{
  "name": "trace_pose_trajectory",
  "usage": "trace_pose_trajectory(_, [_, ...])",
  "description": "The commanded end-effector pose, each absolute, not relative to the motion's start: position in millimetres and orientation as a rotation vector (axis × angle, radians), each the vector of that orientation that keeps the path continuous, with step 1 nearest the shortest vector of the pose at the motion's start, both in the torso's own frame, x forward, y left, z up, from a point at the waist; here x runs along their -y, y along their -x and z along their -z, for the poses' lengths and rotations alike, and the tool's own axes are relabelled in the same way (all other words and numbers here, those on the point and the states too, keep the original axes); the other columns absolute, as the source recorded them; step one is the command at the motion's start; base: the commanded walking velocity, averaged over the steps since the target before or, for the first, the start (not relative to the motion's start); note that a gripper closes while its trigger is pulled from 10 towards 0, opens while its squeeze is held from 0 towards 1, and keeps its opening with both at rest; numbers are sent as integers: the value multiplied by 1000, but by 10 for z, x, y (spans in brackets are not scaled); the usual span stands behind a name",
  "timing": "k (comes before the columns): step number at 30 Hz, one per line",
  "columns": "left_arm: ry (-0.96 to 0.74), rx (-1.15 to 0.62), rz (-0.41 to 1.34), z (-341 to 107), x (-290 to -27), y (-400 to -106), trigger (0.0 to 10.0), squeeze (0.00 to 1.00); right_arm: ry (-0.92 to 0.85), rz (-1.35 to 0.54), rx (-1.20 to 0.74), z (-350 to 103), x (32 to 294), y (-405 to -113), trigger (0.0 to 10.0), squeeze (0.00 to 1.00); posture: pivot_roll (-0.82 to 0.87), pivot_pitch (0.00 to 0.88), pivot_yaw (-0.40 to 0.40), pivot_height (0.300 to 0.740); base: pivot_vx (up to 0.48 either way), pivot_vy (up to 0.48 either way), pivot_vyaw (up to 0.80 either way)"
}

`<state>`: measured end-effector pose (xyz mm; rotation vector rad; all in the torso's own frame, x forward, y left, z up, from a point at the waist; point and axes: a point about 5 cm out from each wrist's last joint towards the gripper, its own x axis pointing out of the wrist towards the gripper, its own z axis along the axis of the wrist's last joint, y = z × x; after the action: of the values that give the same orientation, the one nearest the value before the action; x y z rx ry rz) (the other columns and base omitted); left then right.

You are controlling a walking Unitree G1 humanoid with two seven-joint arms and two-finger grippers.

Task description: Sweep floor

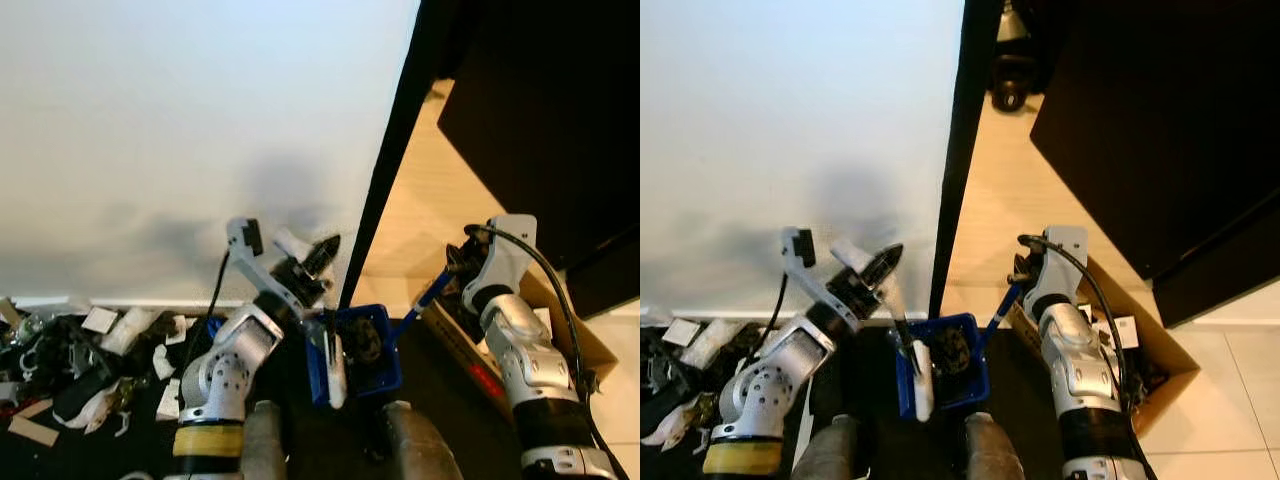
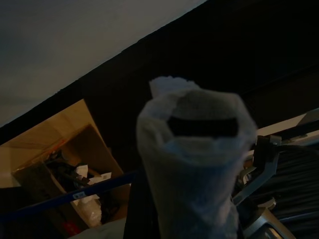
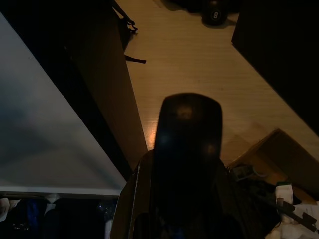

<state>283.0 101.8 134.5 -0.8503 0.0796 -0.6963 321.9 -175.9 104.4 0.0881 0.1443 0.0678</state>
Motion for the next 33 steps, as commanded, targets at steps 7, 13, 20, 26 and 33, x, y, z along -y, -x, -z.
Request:
trace_pose_trajectory(7, [876,-22,794,-1549,-1032,-2800,10000,0,-123,-75,-147,-1000,1732,-3198,10000,0,36,226,-35,740,0,0,0])
trace_pose_trajectory(13, [742,59,814,-1781,-1274,-2832,10000,0,-126,-71,-149,-976,1732,-3184,10000,0,50,225,-29,740,0,0,0])
trace_pose_trajectory(20, [528,-14,620,-1710,-1570,-2934,10000,0,-147,-54,-119,-995,1742,-3181,10000,0,65,212,1,740,0,0,0])
trace_pose_trajectory(26, [401,-148,425,-1632,-1744,-2930,10000,0,-179,-29,-75,-1039,1780,-3157,10000,0,75,200,24,740,0,0,0])
trace_pose_trajectory(33, [273,-272,178,-1599,-1935,-3000,10000,0,-264,-10,-36,-1084,1806,-3133,10000,0,84,194,38,740,0,0,0])
